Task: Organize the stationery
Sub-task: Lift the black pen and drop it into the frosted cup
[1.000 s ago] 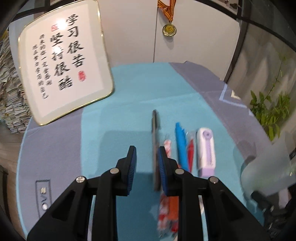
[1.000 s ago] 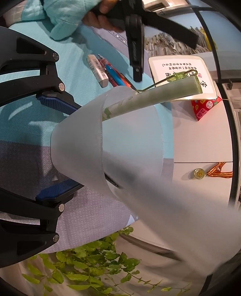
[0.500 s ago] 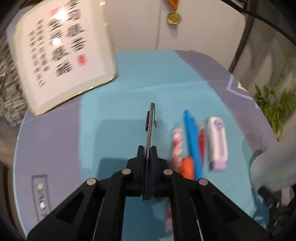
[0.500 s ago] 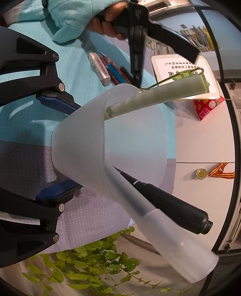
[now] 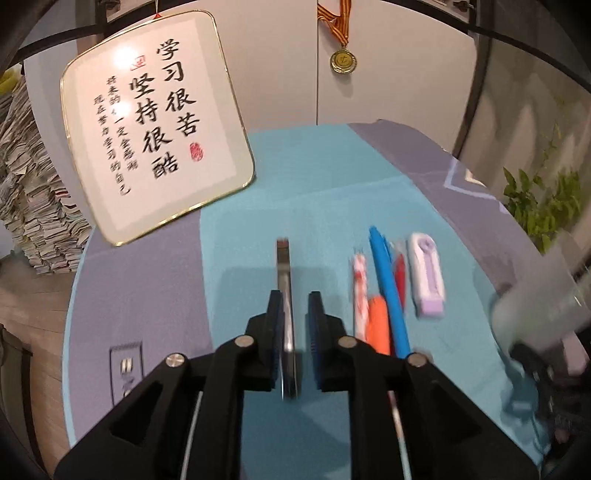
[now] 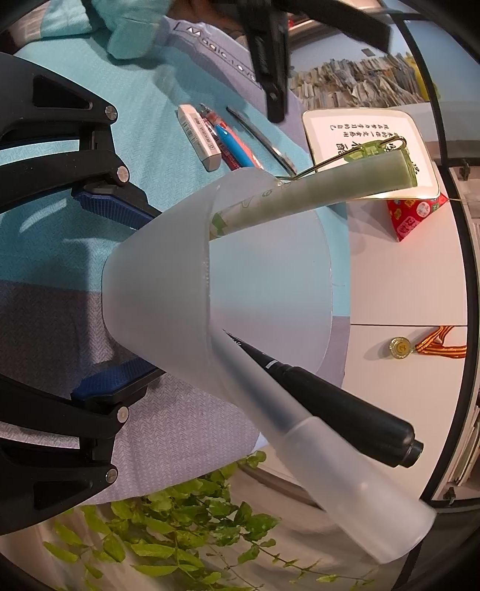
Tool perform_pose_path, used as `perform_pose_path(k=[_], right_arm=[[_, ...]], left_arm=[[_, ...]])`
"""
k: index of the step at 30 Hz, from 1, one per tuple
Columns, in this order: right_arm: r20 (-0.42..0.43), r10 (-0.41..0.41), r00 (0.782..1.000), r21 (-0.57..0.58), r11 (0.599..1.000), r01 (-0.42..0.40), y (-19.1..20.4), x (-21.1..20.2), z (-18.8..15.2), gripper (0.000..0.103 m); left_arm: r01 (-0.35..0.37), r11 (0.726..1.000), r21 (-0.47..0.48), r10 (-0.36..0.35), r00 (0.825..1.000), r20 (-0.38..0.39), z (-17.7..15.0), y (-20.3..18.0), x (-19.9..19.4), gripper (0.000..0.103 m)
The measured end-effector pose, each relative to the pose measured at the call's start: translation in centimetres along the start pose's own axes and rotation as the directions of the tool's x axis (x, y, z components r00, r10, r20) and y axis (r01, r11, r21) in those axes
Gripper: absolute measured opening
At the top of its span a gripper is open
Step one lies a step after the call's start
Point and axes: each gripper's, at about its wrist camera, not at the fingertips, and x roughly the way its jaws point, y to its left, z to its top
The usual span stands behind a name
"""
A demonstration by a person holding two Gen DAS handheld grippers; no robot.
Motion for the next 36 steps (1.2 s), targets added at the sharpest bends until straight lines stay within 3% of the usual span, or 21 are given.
perform_pose_path(k=[3,7,12,14,16,21,25,30,36], right_arm=[[-0.001,-0.001,1.0,-0.002,1.0,0.001,0.1,0.0,0.1,0.07],[-0.005,0.011,1.0,0.003,1.0,-0.011,0.0,0.1,0.1,0.07],[-0.006,0.014,1.0,0.005,1.0,-0.014,0.0,0.1,0.1,0.07],[-0.007,0.015,1.0,0.006,1.0,-0.015,0.1,0.1,0.1,0.07],[-0.009,0.016,1.0,0.007,1.0,-0.015,0.1,0.2,0.2,0.07],[-0.009,0.013,1.0,0.005,1.0,-0.013,0.2,0.2,0.2,0.07],[-0.008,0.013,1.0,0.004,1.0,-0.013,0.1,0.2,0.2,0.07],[-0.004,0.004,1.0,-0.003,1.0,-0.004,0.3,0.1,0.1,0.07],[-0.001,-0.006,1.0,-0.011,1.0,0.006,0.3,0.1,0.1,0.069]], left_arm=[[-0.021,0.999,-0.029,0.021,0.999,-0.024,1.1,0.8,2.2,0.021],[0.014,0.995,-0.099,-0.02,0.998,-0.059,2.1,1.6,4.5,0.022],[-0.013,0.995,-0.104,0.007,0.998,-0.06,3.2,1.3,5.8,0.021],[-0.033,0.996,-0.089,0.027,0.998,-0.063,3.5,1.2,6.2,0.009],[-0.028,0.994,-0.103,0.021,0.997,-0.073,3.6,1.5,5.9,0.009],[0.021,0.991,-0.131,-0.014,0.998,0.059,4.1,2.1,0.5,0.009],[0.059,0.991,-0.118,-0.034,0.979,0.199,4.1,1.6,-5.8,0.009],[0.11,0.991,-0.076,-0.082,0.949,0.305,3.5,0.1,-10.8,0.009],[0.195,0.98,-0.028,-0.166,0.895,0.413,4.6,-3.1,-14.9,0.009]])
